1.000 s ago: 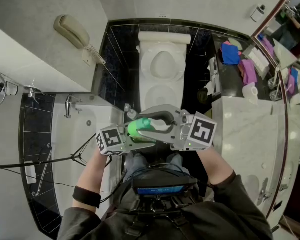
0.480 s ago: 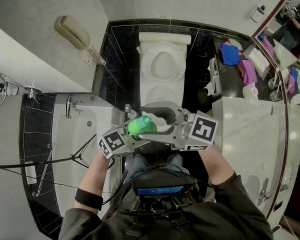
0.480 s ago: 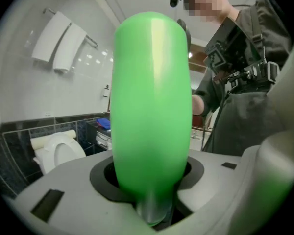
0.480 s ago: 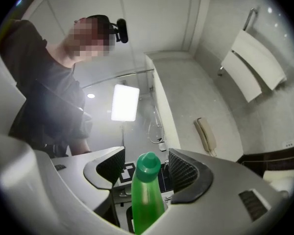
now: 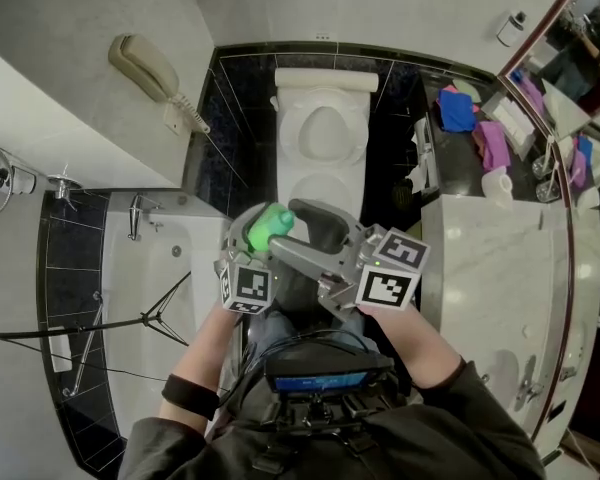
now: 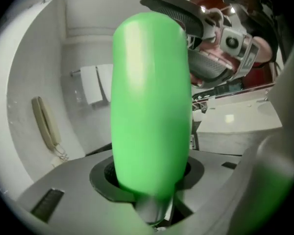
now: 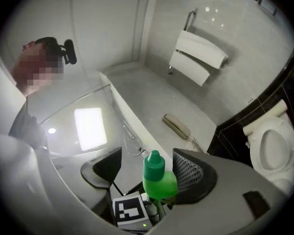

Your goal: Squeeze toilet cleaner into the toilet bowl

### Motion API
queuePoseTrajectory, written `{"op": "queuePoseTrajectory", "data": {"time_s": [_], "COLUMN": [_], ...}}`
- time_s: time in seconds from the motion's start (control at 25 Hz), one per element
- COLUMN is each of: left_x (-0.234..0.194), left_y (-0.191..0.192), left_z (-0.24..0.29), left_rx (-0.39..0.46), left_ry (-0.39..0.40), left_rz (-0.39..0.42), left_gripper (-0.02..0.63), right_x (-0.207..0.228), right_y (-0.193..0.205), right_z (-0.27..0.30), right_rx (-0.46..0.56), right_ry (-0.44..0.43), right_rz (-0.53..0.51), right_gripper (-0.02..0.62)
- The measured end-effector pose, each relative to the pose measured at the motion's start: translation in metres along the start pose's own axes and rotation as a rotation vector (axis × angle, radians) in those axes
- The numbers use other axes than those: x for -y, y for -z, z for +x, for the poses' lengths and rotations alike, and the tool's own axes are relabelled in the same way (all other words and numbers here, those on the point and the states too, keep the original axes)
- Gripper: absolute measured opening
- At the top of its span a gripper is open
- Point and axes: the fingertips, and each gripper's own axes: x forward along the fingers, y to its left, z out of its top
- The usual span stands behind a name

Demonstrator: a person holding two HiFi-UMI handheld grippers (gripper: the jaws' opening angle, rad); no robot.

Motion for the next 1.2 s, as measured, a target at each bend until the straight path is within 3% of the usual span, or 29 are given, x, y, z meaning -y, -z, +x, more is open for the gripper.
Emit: {"op": "queuePoseTrajectory", "data": {"time_s": [0.16,0.52,0.64,0.76,0.92,1.2], "left_x": [-0.015,-0.024,-0.026,-0.029,-0.02,0.012], "left_y": [0.0,0.005,0.004,-0.003,-0.001,-0.009], "left_z": [0.002,0.0,-0.001,-0.002,0.001,-0.003], "left_rx": [-0.012,-0.064,-0.072,-0.079,-0.077,-0.037], "left_ry": [-0.126,-0.223,-0.242,-0.26,-0.189,0.058], "left_rz": [0.047,0.138,0.168,0.163,0.155,0.037], "left_gripper": [0.192,0.193,0.192,0.193,0.192,0.192], "right_x": [0.011,0.018,0.021,0.023,0.021,0.007], "right_y": [0.004,0.014,0.015,0.014,0.011,0.008], "right_z": [0.0,0.0,0.001,0.001,-0.002,-0.002], "right_rx": [0.008,0.008,0.008,0.014,0.03,0.02], "right_ry": [0.063,0.072,0.098,0.112,0.096,-0.008], "right_rz": [0.106,0.208,0.212,0.205,0.184,0.063], "right_gripper": [0.348,0.277,0.166,0.147,0.149,0.15]}}
